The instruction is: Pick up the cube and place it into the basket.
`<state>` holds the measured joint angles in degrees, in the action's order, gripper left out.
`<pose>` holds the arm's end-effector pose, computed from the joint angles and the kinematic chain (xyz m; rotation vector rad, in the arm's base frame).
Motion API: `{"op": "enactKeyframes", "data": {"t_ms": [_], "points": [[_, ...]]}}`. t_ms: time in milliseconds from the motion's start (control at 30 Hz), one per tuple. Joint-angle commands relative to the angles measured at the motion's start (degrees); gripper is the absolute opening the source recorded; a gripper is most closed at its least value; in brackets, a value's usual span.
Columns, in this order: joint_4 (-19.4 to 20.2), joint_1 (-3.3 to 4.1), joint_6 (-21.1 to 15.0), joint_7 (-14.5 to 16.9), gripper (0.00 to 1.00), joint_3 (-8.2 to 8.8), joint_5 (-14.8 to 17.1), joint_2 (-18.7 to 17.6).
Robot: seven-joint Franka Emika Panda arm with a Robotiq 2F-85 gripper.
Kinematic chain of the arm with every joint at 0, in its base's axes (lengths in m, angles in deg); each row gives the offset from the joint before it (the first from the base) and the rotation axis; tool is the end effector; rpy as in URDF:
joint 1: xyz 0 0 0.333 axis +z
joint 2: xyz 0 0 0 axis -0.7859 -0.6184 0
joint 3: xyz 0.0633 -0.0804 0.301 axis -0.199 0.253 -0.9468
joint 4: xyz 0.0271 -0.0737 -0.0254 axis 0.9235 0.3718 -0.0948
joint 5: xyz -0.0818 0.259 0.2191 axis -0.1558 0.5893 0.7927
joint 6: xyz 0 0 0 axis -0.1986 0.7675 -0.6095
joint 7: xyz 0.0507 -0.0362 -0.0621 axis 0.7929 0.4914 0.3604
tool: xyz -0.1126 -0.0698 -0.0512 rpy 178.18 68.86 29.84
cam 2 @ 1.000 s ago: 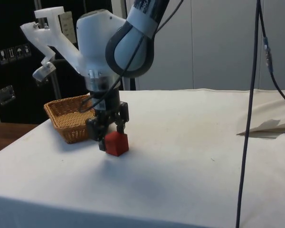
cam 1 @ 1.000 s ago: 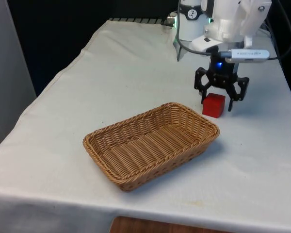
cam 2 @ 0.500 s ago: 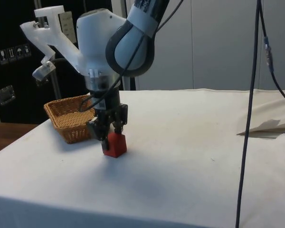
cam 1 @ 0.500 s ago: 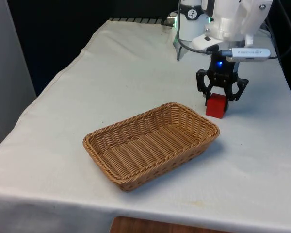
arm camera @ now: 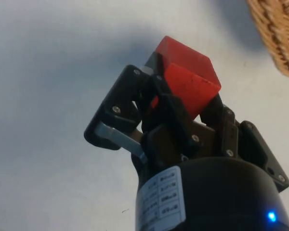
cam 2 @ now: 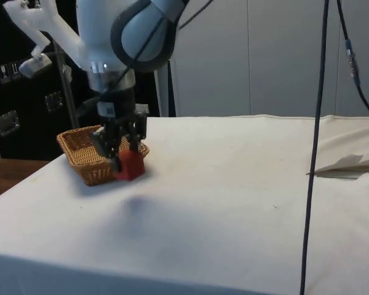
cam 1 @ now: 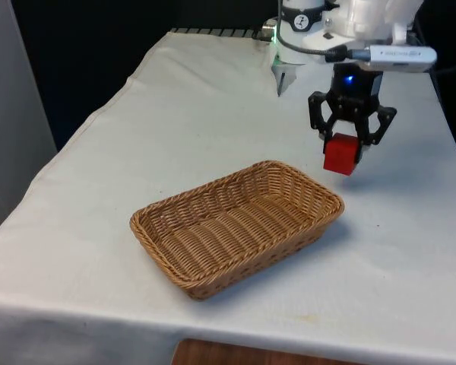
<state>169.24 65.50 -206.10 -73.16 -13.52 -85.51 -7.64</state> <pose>0.5801 0.1031 0.2347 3.0409 -0.5054 0.1080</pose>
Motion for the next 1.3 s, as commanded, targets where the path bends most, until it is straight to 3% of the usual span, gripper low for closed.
{"op": "enactKeyframes", "data": {"t_ms": [0, 233, 567, 600, 633, 867, 900, 933, 967, 1233, 1267], "points": [[-0.7, -0.06, 1.1, 0.0, 0.00, 0.06, 0.1, 0.2], [-6.2, -0.46, 6.4, 0.4, 0.00, 0.11, 0.2, 0.2], [-12.1, -1.03, 10.8, 1.1, 0.00, 0.46, 0.5, -0.9], [-11.2, -0.69, 10.3, 0.6, 0.00, 0.63, 0.0, -0.3], [-12.7, -1.15, 10.9, 1.3, 0.00, 0.52, 0.5, -1.2], [-18.1, -2.18, 11.9, 2.9, 0.00, 0.92, 1.3, -4.8], [-18.8, -2.18, 12.0, 3.1, 0.00, 1.03, 1.4, -5.2], [-18.3, -1.72, 11.4, 2.5, 0.00, 1.43, 0.7, -4.9], [-19.6, -2.29, 12.2, 3.4, 0.00, 1.15, 1.5, -5.7], [-26.4, -3.32, 13.3, 5.6, 0.00, 2.29, 2.6, -10.1], [-25.9, -2.81, 12.7, 5.1, 0.00, 2.75, 2.2, -9.9]]}}
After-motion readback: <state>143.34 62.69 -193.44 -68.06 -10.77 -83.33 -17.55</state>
